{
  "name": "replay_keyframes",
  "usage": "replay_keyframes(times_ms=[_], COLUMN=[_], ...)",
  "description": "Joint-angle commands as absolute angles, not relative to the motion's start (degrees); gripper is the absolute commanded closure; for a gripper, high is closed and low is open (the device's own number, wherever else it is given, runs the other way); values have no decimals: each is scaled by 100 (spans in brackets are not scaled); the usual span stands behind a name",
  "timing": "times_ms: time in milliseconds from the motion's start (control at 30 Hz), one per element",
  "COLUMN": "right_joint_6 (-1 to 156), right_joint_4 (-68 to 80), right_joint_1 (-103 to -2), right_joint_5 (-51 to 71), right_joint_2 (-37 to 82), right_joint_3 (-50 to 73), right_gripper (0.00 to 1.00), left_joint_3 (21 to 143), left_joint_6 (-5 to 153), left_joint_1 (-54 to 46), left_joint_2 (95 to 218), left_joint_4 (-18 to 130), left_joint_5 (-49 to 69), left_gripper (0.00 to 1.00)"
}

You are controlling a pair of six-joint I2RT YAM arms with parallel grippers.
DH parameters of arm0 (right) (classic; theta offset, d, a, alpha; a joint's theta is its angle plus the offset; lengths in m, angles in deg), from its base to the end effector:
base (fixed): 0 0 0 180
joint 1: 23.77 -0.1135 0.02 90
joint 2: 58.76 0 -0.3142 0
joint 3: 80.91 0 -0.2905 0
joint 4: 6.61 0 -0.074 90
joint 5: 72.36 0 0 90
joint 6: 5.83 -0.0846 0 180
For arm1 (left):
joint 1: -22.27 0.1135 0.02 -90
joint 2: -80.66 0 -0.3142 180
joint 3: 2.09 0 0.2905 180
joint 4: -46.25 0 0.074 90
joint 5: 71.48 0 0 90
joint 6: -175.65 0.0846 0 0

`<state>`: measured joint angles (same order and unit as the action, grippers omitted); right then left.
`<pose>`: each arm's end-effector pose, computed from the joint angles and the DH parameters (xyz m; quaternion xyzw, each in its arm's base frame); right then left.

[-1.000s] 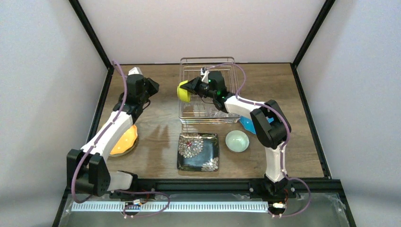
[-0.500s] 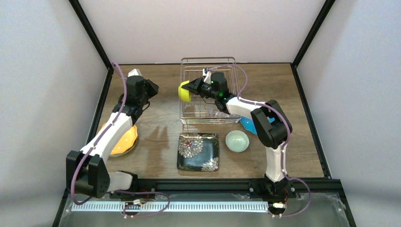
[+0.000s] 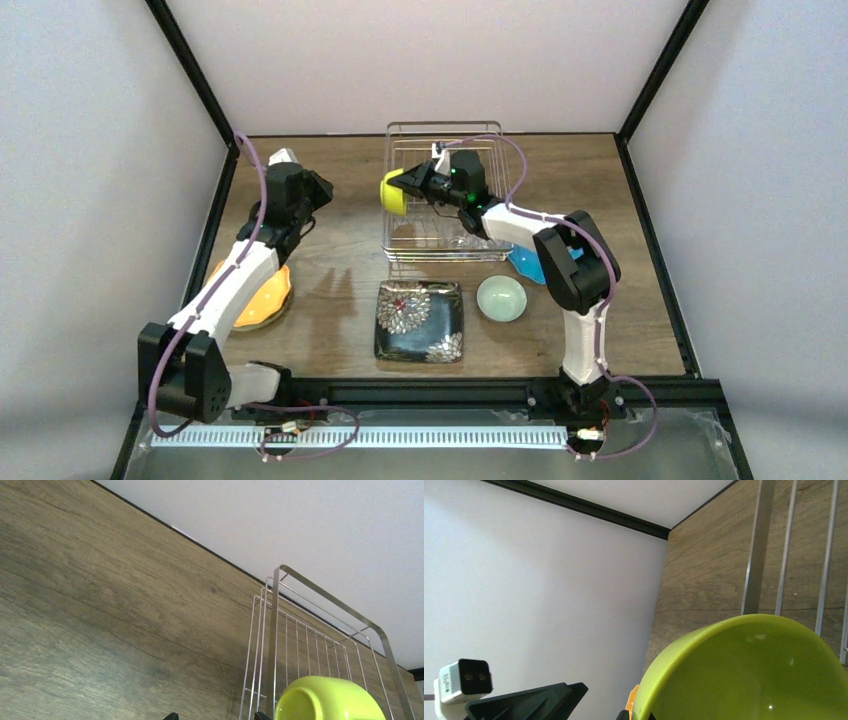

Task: Load the mixed dishes into the dish rack
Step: Place the bowl in the dish rack.

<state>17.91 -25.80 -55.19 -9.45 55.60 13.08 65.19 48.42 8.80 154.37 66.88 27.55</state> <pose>0.4515 0.3210 0.2380 0.0767 0.7517 0.5919 0.2806 0.3540 -0.0711 0.3109 -0.2153 0.8236 -0.1621 0.4991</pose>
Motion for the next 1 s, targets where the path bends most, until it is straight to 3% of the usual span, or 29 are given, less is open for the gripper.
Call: replay_keyframes(times_ms=[0,367,500,700,967], right_joint_6=[1847,2166,3203,5262,6550], right_joint_4=[-2902,-2713,-1318,1900,3823], right_joint_1=[-5388,-5313,-5193,-5160,-5138], right_joint_5=[-1033,-1318,-1160,-241,1299], right_joint_2=[5310,5411,5485,6240,6922], right_joint_3=[953,391,-506,-2856,-4079], right_gripper=[99,99,99,99,100], left_joint_3=[6411,6301,6299,6212,5902], left_joint_6=[4861,4805,4820,4821,4691], left_joint_1=[891,891,894,890,891], left_joint_2=[15304,15172,15090,14885,14588], left_joint_4=[6712,6724,6748,6742,6553], left_joint_5=[2852,2897,2906,2859,2710], left_gripper=[12,12,12,12,12])
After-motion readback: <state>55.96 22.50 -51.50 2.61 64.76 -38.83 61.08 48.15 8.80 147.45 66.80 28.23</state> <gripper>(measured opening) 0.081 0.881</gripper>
